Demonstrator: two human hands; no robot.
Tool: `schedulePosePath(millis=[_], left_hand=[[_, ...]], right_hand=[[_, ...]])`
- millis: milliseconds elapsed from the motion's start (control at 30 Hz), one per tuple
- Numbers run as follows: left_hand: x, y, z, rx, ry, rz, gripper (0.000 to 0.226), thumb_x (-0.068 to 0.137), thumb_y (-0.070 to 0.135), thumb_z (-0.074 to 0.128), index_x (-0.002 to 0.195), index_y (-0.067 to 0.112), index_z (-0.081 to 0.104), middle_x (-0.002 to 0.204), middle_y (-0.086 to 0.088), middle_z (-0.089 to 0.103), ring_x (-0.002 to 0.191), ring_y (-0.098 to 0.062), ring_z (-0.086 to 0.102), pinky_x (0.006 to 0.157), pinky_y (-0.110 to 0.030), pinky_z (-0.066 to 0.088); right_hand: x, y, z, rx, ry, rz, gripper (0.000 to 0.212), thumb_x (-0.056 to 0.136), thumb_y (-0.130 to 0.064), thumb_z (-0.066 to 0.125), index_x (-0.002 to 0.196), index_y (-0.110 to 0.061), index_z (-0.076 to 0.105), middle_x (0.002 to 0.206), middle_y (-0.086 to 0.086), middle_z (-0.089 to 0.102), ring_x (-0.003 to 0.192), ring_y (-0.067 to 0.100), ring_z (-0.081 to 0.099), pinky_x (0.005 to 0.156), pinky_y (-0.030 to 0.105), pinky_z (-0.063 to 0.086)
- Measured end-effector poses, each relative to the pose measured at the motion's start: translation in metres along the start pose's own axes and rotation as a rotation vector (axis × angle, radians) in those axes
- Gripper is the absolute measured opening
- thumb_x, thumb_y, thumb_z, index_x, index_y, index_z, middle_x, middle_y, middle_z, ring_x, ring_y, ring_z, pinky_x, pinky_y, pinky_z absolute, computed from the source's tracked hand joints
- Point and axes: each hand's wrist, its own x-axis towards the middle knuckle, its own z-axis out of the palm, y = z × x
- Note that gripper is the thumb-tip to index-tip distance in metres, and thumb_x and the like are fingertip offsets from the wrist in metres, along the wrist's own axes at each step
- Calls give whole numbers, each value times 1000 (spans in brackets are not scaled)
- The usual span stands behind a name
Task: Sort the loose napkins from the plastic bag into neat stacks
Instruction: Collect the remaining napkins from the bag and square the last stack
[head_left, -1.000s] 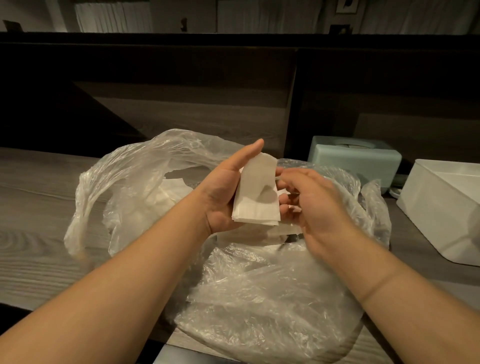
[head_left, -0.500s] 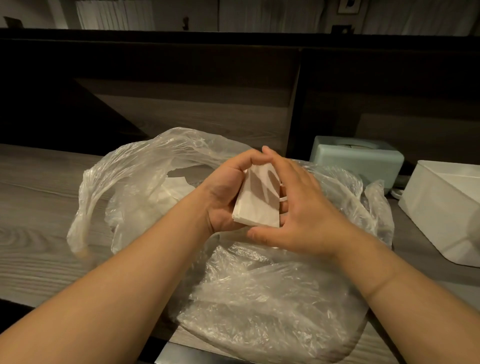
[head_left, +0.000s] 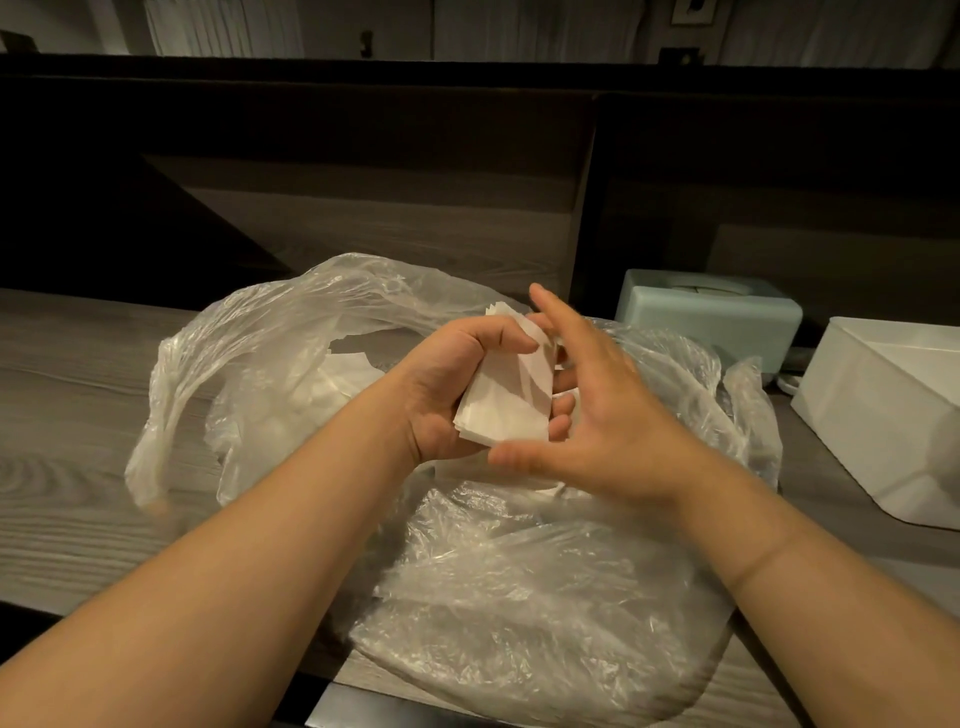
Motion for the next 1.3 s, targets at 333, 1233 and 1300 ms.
schedulePosePath(millis=[333,1233,1300], left_hand=[[-4,13,-6,-207,153,122,57,84,26,57,134,-2,59,112,-19,69,85,-27,64,83,-41,53],[1,13,-12,-225,212,94,49,87,34,60,127,6,64,108,-11,70,82,-24,62,79,-37,52],[1,13,-12,-227,214,94,48,87,34,60,126,6,64,108,-11,69,82,-23,62,78,-37,52]], right_hand=[[11,16,-14,168,450,192,8,98,-27,63,106,-27,64,93,-15,64,84,-2,59,74,18,48],[12,21,2,-235,36,450,30,74,-59,72,94,-41,58,107,-17,58,115,20,50,98,47,44],[13,22,0,-119,50,445,32,72,-53,75,92,-41,53,100,-18,62,101,18,60,91,53,52]])
